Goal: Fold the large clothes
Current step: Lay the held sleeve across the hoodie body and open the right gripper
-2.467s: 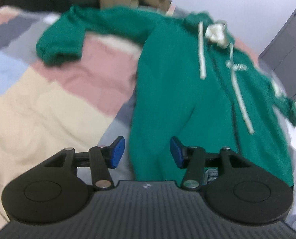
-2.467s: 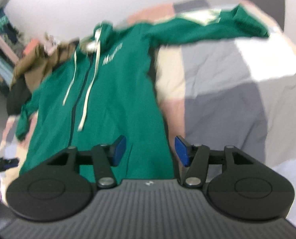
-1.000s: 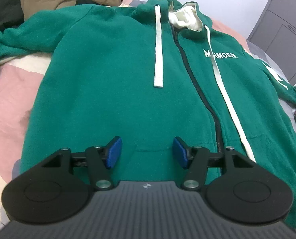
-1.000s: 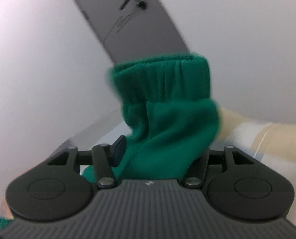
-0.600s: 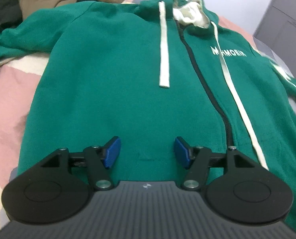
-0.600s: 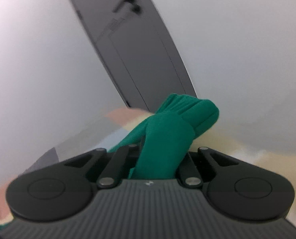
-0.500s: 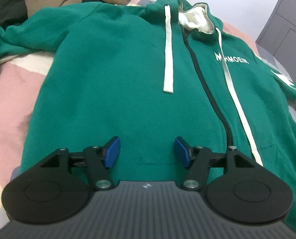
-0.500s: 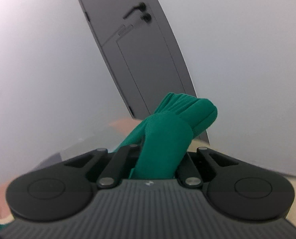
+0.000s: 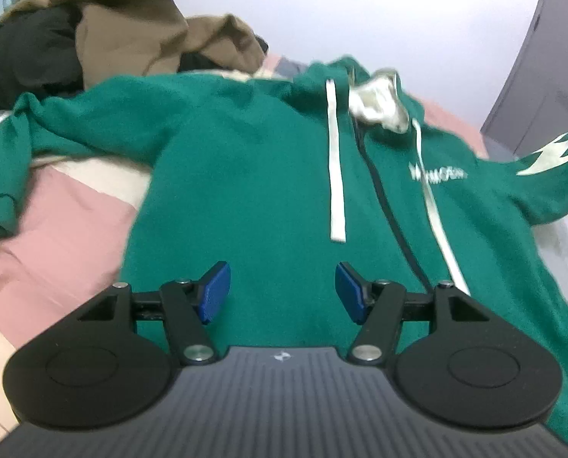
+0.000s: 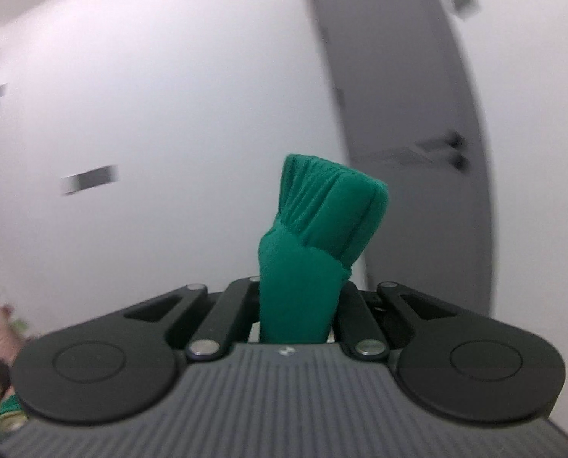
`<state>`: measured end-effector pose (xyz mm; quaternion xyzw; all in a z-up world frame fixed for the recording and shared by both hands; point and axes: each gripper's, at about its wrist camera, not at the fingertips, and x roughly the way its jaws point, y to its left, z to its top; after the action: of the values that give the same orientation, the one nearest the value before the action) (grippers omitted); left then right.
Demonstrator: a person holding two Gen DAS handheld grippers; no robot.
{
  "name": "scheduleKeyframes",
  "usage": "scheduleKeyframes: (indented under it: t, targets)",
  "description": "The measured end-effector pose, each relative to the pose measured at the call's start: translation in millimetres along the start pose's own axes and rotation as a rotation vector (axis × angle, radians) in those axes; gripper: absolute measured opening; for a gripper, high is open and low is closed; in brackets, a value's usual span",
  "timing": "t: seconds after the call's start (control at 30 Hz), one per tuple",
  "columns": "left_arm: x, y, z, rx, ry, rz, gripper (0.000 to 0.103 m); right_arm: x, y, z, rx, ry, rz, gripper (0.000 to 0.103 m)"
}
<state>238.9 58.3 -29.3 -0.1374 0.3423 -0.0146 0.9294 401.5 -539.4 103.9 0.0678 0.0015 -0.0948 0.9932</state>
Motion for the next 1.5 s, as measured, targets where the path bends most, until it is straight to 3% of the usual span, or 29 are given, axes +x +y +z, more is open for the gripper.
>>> scheduleKeyframes:
  t: [0.23, 0.47, 0.6, 0.87, 1.03, 1.17, 1.2, 1.23, 1.27, 1.33, 1.5]
  targets:
    - [-30, 28, 1, -0.065, -0.053, -0.06, 0.066, -85, 125, 26, -0.134, -0.03, 0.224, 0.007]
    - [-65, 55, -7, -0.131, -0.122, -0.127, 0.066, -196, 231, -25, -0.217, 0.013, 0.381, 0.007]
    - [-82, 74, -13, -0.187, -0.151, -0.17, 0.066, -224, 269, -64, -0.27, 0.063, 0.429, 0.008]
    - [-108, 123, -29, -0.277, -0.171, -0.22, 0.066, -292, 336, -165, -0.354, 0.298, 0.511, 0.008]
    - [-114, 136, -32, -0.312, -0.182, -0.253, 0.067, -314, 344, -206, -0.408, 0.45, 0.529, 0.011]
    - [-117, 126, -30, -0.259, -0.194, -0.27, 0.067, -312, 333, -222, -0.411, 0.615, 0.559, 0.016]
    - [-117, 122, -30, -0.242, -0.197, -0.268, 0.067, -312, 336, -231, -0.392, 0.649, 0.563, 0.018]
    - [-118, 118, -29, -0.228, -0.198, -0.269, 0.067, -312, 330, -231, -0.376, 0.674, 0.572, 0.032]
    - [-119, 114, -29, -0.216, -0.197, -0.276, 0.067, -311, 327, -232, -0.36, 0.712, 0.594, 0.056]
    - [-120, 107, -30, -0.193, -0.196, -0.283, 0.068, -317, 317, -233, -0.323, 0.764, 0.646, 0.076]
    - [-123, 94, -33, -0.183, -0.182, -0.278, 0.069, -342, 293, -218, -0.293, 0.763, 0.744, 0.076]
